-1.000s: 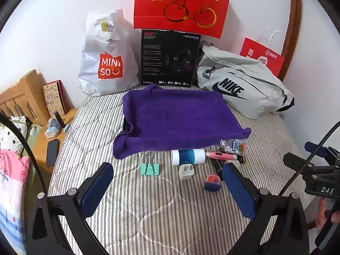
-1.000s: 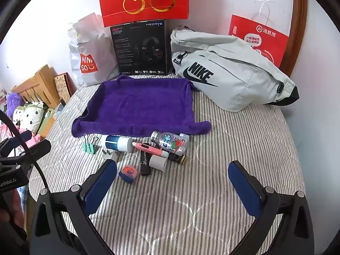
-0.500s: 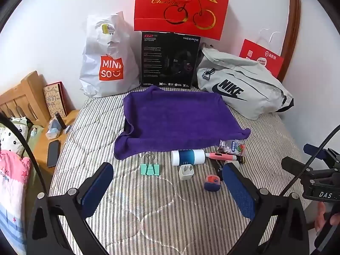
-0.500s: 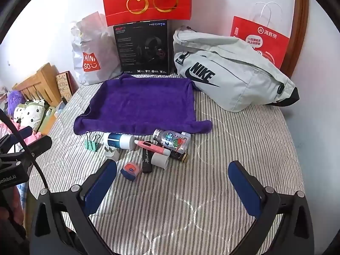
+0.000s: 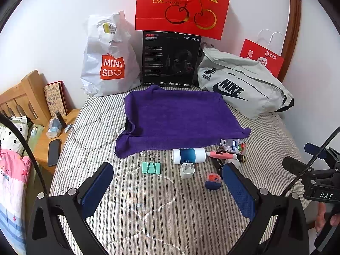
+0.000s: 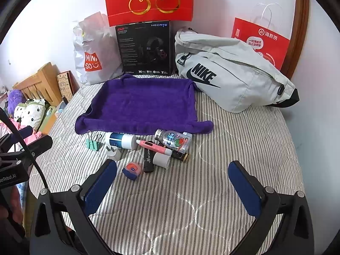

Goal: Organize rigid objects

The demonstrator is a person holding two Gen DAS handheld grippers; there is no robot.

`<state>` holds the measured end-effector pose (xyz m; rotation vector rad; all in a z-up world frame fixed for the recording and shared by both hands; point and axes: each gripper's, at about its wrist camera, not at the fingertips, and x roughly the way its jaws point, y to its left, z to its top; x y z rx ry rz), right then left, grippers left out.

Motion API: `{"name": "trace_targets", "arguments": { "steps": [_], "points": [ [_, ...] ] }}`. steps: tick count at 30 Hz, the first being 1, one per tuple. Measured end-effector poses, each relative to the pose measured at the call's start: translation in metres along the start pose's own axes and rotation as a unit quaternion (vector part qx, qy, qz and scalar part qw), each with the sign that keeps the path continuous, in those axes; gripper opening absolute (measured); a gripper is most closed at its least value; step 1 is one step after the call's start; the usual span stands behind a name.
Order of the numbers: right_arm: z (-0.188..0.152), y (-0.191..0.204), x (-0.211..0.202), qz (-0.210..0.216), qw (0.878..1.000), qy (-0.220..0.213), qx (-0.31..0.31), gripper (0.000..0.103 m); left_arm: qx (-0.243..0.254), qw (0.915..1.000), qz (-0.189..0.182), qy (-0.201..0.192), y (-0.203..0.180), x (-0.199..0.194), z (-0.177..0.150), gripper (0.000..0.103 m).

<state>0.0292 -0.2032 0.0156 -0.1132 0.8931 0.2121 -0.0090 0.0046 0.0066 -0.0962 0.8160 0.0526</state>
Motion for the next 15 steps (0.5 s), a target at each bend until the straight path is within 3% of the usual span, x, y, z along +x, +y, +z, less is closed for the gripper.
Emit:
{"name": "trace_targets", "arguments": {
  "steps": [15],
  "points": [
    [-0.0007,0.0012,-0.0040,-0.004,1.000,0.000,-0.001,0.103,0.001,1.0000,0.003,0.001,0.0014,0.0004,-0.0026,0.103]
  ]
}}
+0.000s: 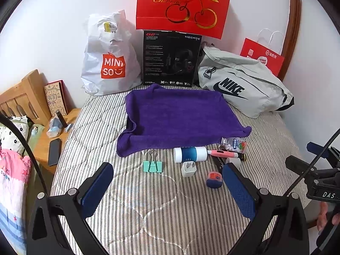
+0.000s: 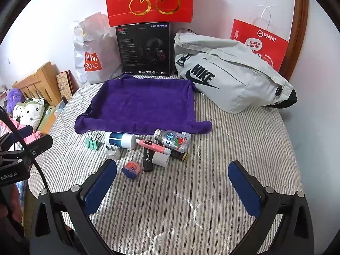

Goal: Organize rigid objects

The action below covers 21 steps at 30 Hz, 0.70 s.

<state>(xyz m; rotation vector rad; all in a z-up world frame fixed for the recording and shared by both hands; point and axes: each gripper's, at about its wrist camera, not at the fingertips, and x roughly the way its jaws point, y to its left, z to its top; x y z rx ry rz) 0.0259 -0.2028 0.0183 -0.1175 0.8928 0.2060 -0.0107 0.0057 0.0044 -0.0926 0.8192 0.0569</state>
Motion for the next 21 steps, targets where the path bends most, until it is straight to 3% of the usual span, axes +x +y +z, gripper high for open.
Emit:
{"name": "trace_targets", "arguments": {
  "steps": [21],
  "points": [
    [0.0008,-0.0017,-0.0018,0.001,1.000,0.002,0.003,0.103,0.003,1.0000,0.000,0.002,0.0021,-0.0002,-0.0002,0.103]
  ]
}}
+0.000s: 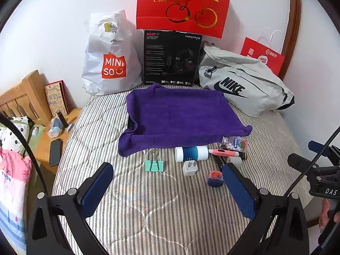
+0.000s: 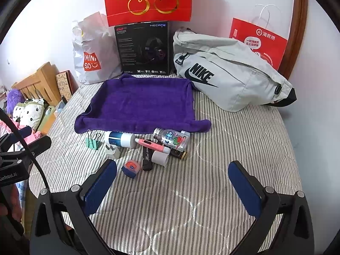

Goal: Organize rigid objects

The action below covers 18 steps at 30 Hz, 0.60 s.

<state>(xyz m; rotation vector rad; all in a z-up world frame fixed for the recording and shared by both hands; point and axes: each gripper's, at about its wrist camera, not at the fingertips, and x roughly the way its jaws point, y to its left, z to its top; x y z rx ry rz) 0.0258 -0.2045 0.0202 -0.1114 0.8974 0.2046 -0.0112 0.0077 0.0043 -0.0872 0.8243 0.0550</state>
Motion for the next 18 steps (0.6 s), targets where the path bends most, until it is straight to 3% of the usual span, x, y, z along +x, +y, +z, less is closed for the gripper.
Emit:
{"name": "trace_targets", "arguments": {
  "steps": [18],
  "points": [
    [0.0000,0.0020,-0.0023,-0.002,1.000,-0.001,-0.003,0.103,0.002,1.0000,0.000,0.001,0.0038,-0.0003,-0.0005,0.103]
  ]
}}
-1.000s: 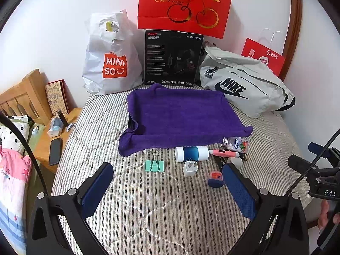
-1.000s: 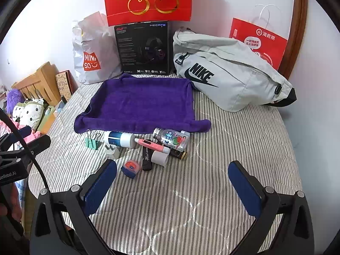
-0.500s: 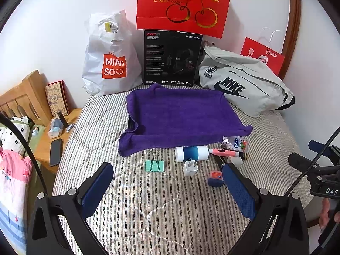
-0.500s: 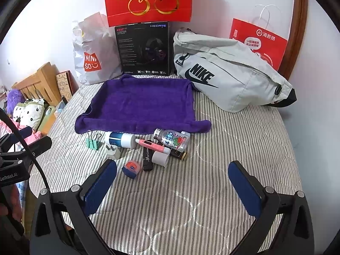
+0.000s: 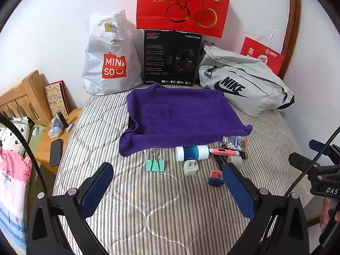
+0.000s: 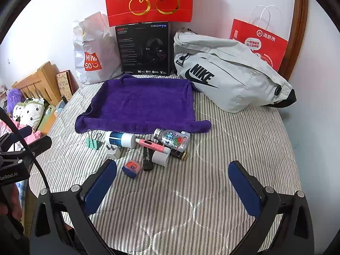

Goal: Organize rigid objects

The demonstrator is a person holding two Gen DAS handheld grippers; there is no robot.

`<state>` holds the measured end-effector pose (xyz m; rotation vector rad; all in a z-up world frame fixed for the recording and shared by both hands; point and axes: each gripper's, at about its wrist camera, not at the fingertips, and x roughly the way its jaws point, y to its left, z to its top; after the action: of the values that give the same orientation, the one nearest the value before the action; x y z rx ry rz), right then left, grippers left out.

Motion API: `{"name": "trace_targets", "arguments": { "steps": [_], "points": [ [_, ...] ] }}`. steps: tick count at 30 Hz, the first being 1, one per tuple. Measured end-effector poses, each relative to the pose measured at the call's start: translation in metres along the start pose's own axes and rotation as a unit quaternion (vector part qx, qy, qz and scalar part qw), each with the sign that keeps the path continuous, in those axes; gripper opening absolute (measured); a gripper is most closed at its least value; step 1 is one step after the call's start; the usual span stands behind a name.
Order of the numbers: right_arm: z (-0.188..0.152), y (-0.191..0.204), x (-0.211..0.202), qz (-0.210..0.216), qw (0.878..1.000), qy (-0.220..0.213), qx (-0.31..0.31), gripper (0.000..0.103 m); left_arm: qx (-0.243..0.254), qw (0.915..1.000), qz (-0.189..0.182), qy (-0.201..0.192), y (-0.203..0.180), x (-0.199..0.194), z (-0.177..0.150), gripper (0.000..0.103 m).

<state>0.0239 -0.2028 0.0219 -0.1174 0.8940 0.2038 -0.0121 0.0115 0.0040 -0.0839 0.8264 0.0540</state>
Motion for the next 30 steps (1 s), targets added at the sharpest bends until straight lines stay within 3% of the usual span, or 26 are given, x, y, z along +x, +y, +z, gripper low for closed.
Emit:
{"name": "trace_targets", "arguments": {
  "steps": [22,30],
  "points": [
    [0.000,0.002,0.005,-0.002,1.000,0.004,-0.004,0.103,0.003,1.0000,0.001,0.001,-0.003,0.002,0.002,0.103],
    [0.001,-0.004,0.024,-0.002,1.000,0.020,0.001,0.103,0.002,1.0000,0.008,0.003,0.004,0.022,0.003,0.103]
  ]
}}
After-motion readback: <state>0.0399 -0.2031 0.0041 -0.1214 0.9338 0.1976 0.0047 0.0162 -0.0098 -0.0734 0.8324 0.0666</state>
